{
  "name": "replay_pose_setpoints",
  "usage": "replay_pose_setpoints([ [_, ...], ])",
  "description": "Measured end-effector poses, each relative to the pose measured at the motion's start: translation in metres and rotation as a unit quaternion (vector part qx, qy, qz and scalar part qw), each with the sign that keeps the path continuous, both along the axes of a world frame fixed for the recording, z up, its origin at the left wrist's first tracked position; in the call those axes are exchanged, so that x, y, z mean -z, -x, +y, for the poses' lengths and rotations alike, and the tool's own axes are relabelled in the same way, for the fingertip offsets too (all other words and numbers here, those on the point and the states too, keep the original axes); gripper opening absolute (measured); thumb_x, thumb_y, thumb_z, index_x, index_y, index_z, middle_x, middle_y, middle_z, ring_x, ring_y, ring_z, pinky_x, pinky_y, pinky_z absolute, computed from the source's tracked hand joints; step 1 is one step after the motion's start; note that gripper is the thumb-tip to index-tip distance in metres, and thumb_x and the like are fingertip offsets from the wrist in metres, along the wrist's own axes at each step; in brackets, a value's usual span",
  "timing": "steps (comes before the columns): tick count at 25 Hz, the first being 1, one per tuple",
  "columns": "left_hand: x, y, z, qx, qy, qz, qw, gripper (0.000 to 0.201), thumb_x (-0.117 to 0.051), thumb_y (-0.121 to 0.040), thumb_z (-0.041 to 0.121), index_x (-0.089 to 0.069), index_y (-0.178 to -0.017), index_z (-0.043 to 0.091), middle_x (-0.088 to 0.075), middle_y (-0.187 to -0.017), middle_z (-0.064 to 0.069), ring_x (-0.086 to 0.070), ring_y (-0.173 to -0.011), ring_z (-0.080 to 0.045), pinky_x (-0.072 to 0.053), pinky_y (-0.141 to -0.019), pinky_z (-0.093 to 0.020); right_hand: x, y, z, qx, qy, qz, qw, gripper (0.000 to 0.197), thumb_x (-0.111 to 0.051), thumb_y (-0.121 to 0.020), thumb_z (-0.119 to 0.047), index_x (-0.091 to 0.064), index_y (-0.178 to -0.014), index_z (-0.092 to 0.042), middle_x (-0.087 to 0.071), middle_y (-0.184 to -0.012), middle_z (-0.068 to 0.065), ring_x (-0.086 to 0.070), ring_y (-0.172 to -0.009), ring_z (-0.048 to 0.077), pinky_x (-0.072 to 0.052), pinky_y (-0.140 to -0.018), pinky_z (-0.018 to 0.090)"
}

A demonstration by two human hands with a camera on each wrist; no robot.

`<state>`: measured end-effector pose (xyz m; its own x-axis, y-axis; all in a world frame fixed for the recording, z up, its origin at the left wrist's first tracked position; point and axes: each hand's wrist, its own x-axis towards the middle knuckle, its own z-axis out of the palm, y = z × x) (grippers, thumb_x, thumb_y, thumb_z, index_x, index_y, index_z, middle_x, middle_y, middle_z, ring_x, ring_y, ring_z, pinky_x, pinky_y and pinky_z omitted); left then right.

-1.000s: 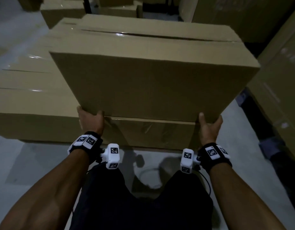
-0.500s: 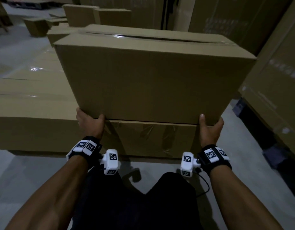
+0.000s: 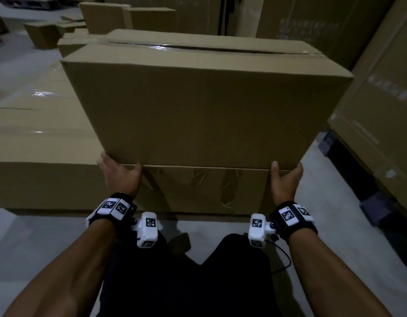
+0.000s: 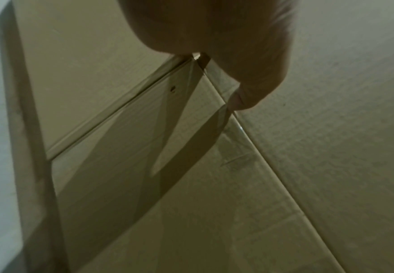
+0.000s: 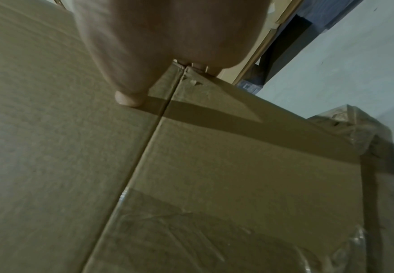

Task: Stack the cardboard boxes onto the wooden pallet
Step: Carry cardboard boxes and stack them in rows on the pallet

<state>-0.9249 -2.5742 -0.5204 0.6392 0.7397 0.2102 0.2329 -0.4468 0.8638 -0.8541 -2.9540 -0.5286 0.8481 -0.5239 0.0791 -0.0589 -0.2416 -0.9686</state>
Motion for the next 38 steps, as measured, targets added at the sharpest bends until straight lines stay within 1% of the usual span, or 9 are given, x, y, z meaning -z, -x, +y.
replay_pose_setpoints([
  [5, 0.000, 0.006, -0.002, 0.022, -0.007, 0.027, 0.999, 0.097, -0.073, -0.088, 0.025, -0.007, -0.155, 0.000, -0.008, -0.161, -0.028, -0.009, -0.149, -0.039, -0.014, -0.120, -0.043, 0.005, 0.000, 0.001, 0.010, 0.013, -0.004, 1.000, 0.080, -0.064, -0.095, -0.029, -0.016, -0.157, -0.012, -0.028, -0.158, 0.014, -0.030, -0.146, 0.033, -0.027, -0.120, 0.047],
  [11, 0.005, 0.007, -0.001, 0.036, -0.008, -0.003, 0.999, 0.096, -0.074, -0.087, 0.020, -0.009, -0.154, -0.002, -0.008, -0.160, -0.029, -0.008, -0.149, -0.041, -0.011, -0.120, -0.043, 0.007, 0.000, 0.002, 0.023, -0.007, -0.012, 1.000, 0.079, -0.067, -0.093, -0.029, -0.020, -0.155, -0.016, -0.032, -0.157, 0.010, -0.035, -0.143, 0.030, -0.030, -0.119, 0.049],
  [16, 0.009, 0.005, 0.001, 0.040, -0.009, 0.012, 0.999, 0.096, -0.070, -0.090, 0.023, -0.004, -0.155, -0.002, -0.003, -0.162, -0.028, -0.002, -0.150, -0.039, -0.007, -0.121, -0.040, 0.004, -0.001, 0.002, 0.026, -0.003, -0.010, 1.000, 0.078, -0.066, -0.095, -0.024, -0.018, -0.155, -0.011, -0.030, -0.157, 0.012, -0.033, -0.144, 0.031, -0.027, -0.119, 0.039],
  [22, 0.014, 0.005, 0.003, 0.041, -0.024, 0.023, 0.999, 0.097, -0.068, -0.092, 0.027, -0.002, -0.155, -0.001, 0.000, -0.162, -0.027, 0.000, -0.151, -0.037, -0.007, -0.121, -0.041, 0.003, 0.000, 0.000, 0.024, -0.012, -0.002, 1.000, 0.078, -0.065, -0.095, -0.023, -0.017, -0.156, -0.011, -0.029, -0.157, 0.013, -0.033, -0.144, 0.030, -0.027, -0.120, 0.040],
  [25, 0.014, 0.007, 0.004, 0.043, -0.034, 0.033, 0.998, 0.097, -0.069, -0.091, 0.030, -0.004, -0.155, -0.001, -0.007, -0.162, -0.026, -0.004, -0.151, -0.038, -0.009, -0.121, -0.043, 0.002, 0.002, 0.001, 0.025, 0.002, 0.004, 1.000, 0.078, -0.063, -0.096, -0.023, -0.015, -0.156, -0.010, -0.027, -0.159, 0.013, -0.030, -0.145, 0.031, -0.025, -0.120, 0.040],
  [28, -0.003, 0.007, 0.006, 0.031, -0.041, 0.103, 0.993, 0.093, -0.073, -0.085, 0.028, -0.015, -0.151, -0.003, -0.026, -0.153, -0.028, -0.024, -0.143, -0.042, -0.022, -0.119, -0.047, -0.008, 0.009, 0.002, 0.011, 0.036, 0.085, 0.996, 0.080, -0.060, -0.099, -0.027, -0.010, -0.158, -0.010, -0.021, -0.162, 0.015, -0.024, -0.148, 0.033, -0.021, -0.120, 0.041],
  [30, -0.024, 0.008, 0.010, 0.036, -0.021, 0.217, 0.975, 0.084, -0.071, -0.082, 0.029, -0.025, -0.146, -0.001, -0.035, -0.145, -0.025, -0.034, -0.133, -0.041, -0.031, -0.114, -0.047, -0.020, 0.014, -0.002, -0.020, 0.084, 0.188, 0.978, 0.078, -0.060, -0.098, -0.034, -0.016, -0.158, -0.012, -0.025, -0.161, 0.016, -0.029, -0.145, 0.038, -0.026, -0.120, 0.049],
  [33, -0.085, 0.023, 0.001, 0.113, -0.071, 0.377, 0.917, 0.065, -0.049, -0.085, 0.046, -0.044, -0.137, 0.006, -0.042, -0.141, -0.022, -0.038, -0.130, -0.039, -0.037, -0.111, -0.047, -0.070, 0.023, -0.003, -0.115, 0.191, 0.338, 0.914, 0.055, -0.057, -0.097, -0.038, -0.047, -0.141, -0.007, -0.049, -0.144, 0.020, -0.050, -0.128, 0.042, -0.043, -0.107, 0.047],
  [38, -0.229, 0.073, -0.040, 0.181, -0.191, 0.433, 0.862, 0.053, -0.054, -0.093, 0.038, -0.048, -0.136, 0.008, -0.049, -0.138, -0.018, -0.045, -0.128, -0.036, -0.042, -0.103, -0.046, -0.209, 0.064, 0.024, -0.301, 0.325, 0.392, 0.806, 0.055, -0.049, -0.101, -0.043, -0.046, -0.142, -0.006, -0.048, -0.145, 0.022, -0.046, -0.132, 0.042, -0.040, -0.108, 0.046],
])
